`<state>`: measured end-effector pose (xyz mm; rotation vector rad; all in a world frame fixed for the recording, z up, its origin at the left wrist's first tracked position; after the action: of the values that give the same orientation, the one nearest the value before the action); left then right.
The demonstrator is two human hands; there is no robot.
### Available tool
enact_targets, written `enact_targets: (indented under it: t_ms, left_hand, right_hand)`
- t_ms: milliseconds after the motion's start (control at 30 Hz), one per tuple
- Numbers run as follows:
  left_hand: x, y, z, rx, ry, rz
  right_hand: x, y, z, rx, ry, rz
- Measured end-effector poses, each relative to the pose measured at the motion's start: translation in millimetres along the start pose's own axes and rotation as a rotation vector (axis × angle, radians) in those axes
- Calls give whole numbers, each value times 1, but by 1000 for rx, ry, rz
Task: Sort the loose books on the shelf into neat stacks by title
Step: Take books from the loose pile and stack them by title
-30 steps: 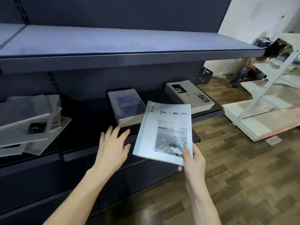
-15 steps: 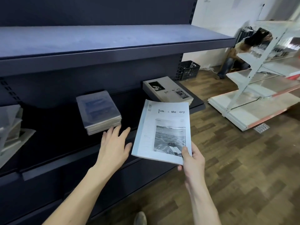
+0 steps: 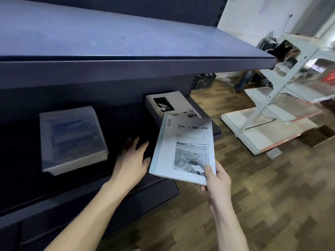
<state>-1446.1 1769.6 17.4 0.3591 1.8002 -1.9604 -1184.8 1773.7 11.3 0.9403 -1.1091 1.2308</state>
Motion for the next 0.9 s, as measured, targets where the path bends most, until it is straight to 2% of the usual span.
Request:
enact_targets:
  t_ms: [200, 333, 433, 567, 800, 900]
  left_hand:
    - [10, 5, -25, 38, -54, 19]
    - [8, 9, -36, 59, -100, 29]
    - [5, 12, -40, 65, -137, 52]
    - [-4, 13, -49, 40, -218, 46]
    - [-40, 19, -64, -17, -326, -28]
    - [-48, 22, -66, -55, -374, -28]
  right_hand:
    - [-5, 10, -43, 19, 16, 94]
    - [4, 6, -68, -75, -39, 346]
    - [28, 7, -82, -58, -120, 513]
    - [44, 14, -112, 101, -193, 596]
    - [60, 15, -158, 336, -339, 601]
    - [61, 20, -171, 502, -381, 763]
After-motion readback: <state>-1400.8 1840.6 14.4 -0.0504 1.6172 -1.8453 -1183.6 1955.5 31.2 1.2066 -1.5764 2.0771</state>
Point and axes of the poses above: each hand's wrist, its own z-axis away from the middle knuckle, its own y-axis out of the palm, x = y × z, the point moved 6 cm from there along -z, towards the middle knuckle, and after that the axes turned 8 degrees about x, right-handed, at the moved point
